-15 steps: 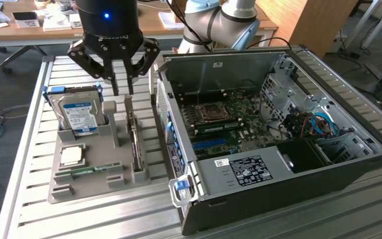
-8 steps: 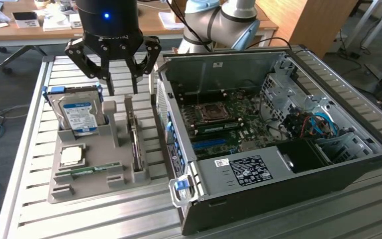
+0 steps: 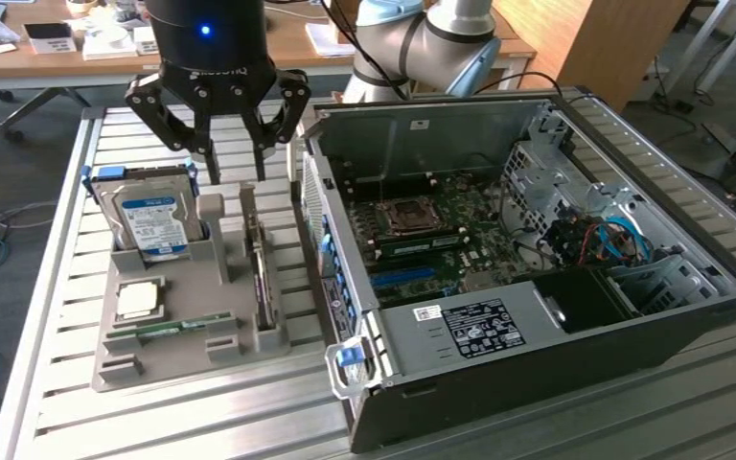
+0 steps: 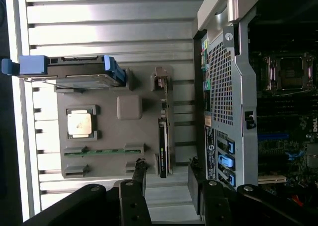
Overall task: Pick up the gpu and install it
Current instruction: 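Pick up the gpu and move the gpu toward the slot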
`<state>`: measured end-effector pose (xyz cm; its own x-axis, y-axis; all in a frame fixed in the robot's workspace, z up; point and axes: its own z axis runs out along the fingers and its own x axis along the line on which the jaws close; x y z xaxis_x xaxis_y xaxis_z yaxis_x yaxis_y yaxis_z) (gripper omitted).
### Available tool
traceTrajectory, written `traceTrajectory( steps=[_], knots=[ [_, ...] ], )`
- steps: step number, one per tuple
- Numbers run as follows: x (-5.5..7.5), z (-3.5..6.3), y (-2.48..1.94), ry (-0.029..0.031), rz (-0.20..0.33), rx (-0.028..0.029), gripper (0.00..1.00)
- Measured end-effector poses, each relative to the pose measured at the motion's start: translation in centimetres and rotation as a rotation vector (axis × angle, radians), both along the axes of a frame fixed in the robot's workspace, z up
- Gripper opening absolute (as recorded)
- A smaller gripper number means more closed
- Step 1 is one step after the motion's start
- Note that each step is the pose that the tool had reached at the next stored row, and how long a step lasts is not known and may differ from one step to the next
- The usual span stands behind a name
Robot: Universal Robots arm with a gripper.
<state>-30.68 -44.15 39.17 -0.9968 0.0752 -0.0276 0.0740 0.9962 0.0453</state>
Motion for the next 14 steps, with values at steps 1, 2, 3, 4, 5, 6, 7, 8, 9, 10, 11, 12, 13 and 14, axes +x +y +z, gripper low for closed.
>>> traceTrajectory(
  steps=[1, 2, 3, 4, 5, 6, 7, 8, 9, 10, 11, 12, 13, 14],
  knots=[
    [0.0, -0.04, 0.0, -0.0001, 0.0, 0.0001, 0.47],
    [0.0, -0.09, 0.0, -0.0001, 0.0, 0.0001, 0.47],
    [0.0, -0.16, 0.0, -0.0001, 0.0, 0.0001, 0.47],
    [0.0, -0.23, 0.0, -0.0001, 0.0, 0.0001, 0.47],
    [0.0, -0.29, 0.0, 0.0, 0.0, 0.0001, 0.47],
    [0.0, -0.29, 0.0, 0.0001, 0.0, 0.0, 0.47],
    [0.0, -0.29, 0.0, 0.0001, 0.0, 0.0, 0.47],
    [0.0, -0.29, 0.0, 0.0001, 0.0, -0.0001, 0.47],
    [0.0, -0.29, 0.0, 0.0001, 0.0, 0.0, 0.47],
    [0.0, -0.3, 0.0, 0.0, 0.0, 0.0, 0.47],
    [0.0, -0.32, 0.0, -0.0001, 0.0, 0.0001, 0.47],
    [0.0, -0.37, 0.0, -0.0003, 0.0, 0.0003, 0.47],
    [0.0, -0.41, 0.0, -0.0002, 0.0, 0.0002, 0.47],
    [0.0, -0.44, 0.0, 0.0, 0.0, 0.0001, 0.47]
  ],
)
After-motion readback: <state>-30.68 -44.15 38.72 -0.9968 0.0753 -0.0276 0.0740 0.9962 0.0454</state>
